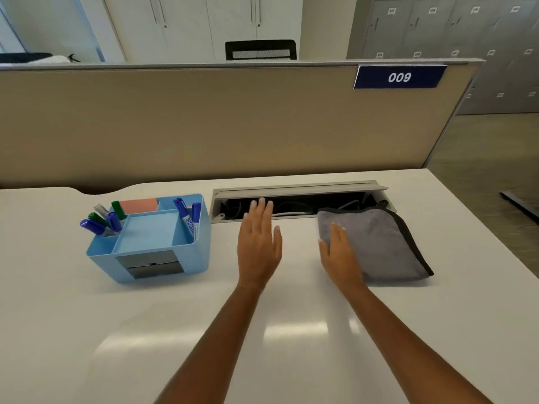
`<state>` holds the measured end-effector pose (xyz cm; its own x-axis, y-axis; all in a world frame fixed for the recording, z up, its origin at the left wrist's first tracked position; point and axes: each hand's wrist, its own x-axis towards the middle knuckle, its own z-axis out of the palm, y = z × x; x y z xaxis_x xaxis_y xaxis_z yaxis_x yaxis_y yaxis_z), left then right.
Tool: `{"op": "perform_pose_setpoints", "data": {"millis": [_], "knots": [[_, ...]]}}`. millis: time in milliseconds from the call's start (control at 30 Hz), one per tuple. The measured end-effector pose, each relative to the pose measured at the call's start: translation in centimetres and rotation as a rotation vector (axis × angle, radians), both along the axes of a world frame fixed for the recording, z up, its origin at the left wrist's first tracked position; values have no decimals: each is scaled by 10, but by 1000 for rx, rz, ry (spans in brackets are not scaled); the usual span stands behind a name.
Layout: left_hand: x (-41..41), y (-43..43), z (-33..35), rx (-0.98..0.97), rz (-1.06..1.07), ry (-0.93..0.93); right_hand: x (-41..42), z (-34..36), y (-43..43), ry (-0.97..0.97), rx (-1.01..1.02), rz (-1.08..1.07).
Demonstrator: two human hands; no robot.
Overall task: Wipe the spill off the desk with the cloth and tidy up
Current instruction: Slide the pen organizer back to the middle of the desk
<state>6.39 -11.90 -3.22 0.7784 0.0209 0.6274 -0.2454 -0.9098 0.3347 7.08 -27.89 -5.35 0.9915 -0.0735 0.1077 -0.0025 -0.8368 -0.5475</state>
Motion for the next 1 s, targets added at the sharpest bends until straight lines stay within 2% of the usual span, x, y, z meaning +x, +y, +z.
{"op": "perform_pose_setpoints", "data": {"millis": [100,200,300,367,433,533,633,833,1000], "knots": [[-3,51,21,-211,227,-176,-12,13,56,-2,208,60],[-14,110,34,-370,542,-206,-21,31,108,48,352,134],[-28,168,33,-497,853,-95,-26,49,157,113,464,182],[-34,194,29,-609,945,52,-28,60,181,203,537,183],[-37,213,26,-771,945,176,-29,70,202,320,620,169],[-38,228,24,-967,811,269,-27,72,226,429,713,123],[-39,234,23,-977,739,344,-25,65,239,443,713,96],[-37,251,26,-963,770,479,-21,57,241,402,586,59],[-36,259,25,-874,766,464,-16,61,242,349,443,51]]}}
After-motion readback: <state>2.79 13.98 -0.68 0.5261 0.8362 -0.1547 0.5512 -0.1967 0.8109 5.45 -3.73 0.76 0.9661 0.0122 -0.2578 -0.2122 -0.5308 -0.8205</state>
